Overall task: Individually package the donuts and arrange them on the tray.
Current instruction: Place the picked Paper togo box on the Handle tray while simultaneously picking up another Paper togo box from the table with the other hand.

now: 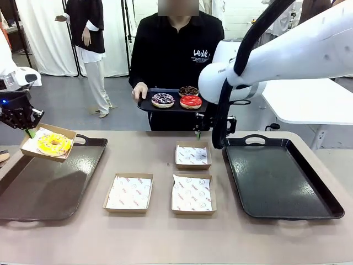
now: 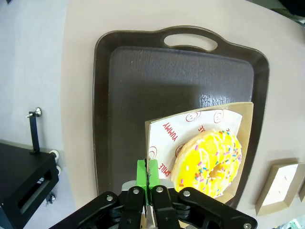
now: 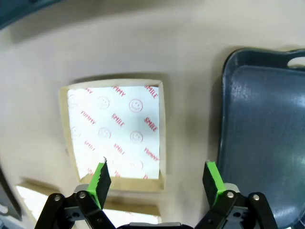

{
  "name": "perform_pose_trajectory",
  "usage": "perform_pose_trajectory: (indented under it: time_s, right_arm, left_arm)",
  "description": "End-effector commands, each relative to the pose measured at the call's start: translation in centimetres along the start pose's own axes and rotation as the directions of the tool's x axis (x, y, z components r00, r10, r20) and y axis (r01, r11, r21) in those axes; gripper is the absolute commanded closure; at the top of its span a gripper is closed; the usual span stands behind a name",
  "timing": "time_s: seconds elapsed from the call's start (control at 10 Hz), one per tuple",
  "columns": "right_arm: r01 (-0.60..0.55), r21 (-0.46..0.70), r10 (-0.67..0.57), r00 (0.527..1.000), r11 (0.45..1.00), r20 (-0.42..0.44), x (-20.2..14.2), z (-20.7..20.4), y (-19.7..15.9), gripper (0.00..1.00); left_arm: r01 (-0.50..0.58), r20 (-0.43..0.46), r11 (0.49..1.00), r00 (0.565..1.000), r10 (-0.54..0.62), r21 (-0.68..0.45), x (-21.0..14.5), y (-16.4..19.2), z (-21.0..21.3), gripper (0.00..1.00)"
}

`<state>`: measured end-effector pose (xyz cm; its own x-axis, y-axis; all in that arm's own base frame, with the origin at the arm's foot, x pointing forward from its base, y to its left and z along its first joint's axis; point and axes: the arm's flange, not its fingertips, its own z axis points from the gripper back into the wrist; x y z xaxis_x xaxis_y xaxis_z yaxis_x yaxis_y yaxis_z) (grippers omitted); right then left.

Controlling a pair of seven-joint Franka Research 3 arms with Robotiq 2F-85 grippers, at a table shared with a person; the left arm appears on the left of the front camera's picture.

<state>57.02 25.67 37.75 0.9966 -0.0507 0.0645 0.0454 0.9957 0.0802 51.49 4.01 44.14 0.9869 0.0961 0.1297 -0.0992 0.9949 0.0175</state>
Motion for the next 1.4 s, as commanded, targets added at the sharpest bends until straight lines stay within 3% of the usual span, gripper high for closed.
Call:
perform_pose_trajectory:
  time_s: [0.0, 0.3, 0.4, 0.5, 1.1, 1.3]
  right_arm:
    - [0.047, -0.007, -0.047, 0.999, 0.999, 0.016, 0.8, -1.5, 0.0, 0.0]
    - [-0.002, 0.071, -0.002, 0.999, 0.997, 0.053, 0.2, -2.3, -0.8, 0.0]
    - [-0.026, 0.025, 0.023, 0.993, 0.999, 0.118, -0.5, -1.8, -0.6, 0.0]
    - [0.022, 0.022, -0.023, 0.999, 1.0, 0.025, 0.9, -2.4, -0.5, 0.0]
    - [0.022, 0.022, -0.023, 0.999, 1.0, 0.025, 0.9, -2.4, -0.5, 0.0]
    - [0.011, 0.022, -0.012, 0.999, 1.0, 0.042, 0.6, -2.6, -0.7, 0.0]
  left_arm:
    - [0.028, 0.009, 0.999, 1.0, -0.028, -0.025, 0.9, 0.5, -0.4, 0.99]
    - [0.006, -0.008, 1.0, 1.0, -0.006, -0.005, 0.4, 0.1, -0.8, 0.99]
    - [0.006, -0.008, 1.0, 1.0, -0.006, -0.005, 0.4, 0.1, -0.8, 0.99]
    - [0.006, -0.008, 1.0, 1.0, -0.006, -0.005, 0.4, 0.1, -0.8, 0.99]
    - [0.009, -0.011, 1.0, 1.0, -0.009, -0.005, 0.4, 0.0, -1.0, 0.99]
    - [0.017, -0.015, 1.0, 1.0, -0.017, -0.006, 1.8, 0.5, -2.7, 0.99]
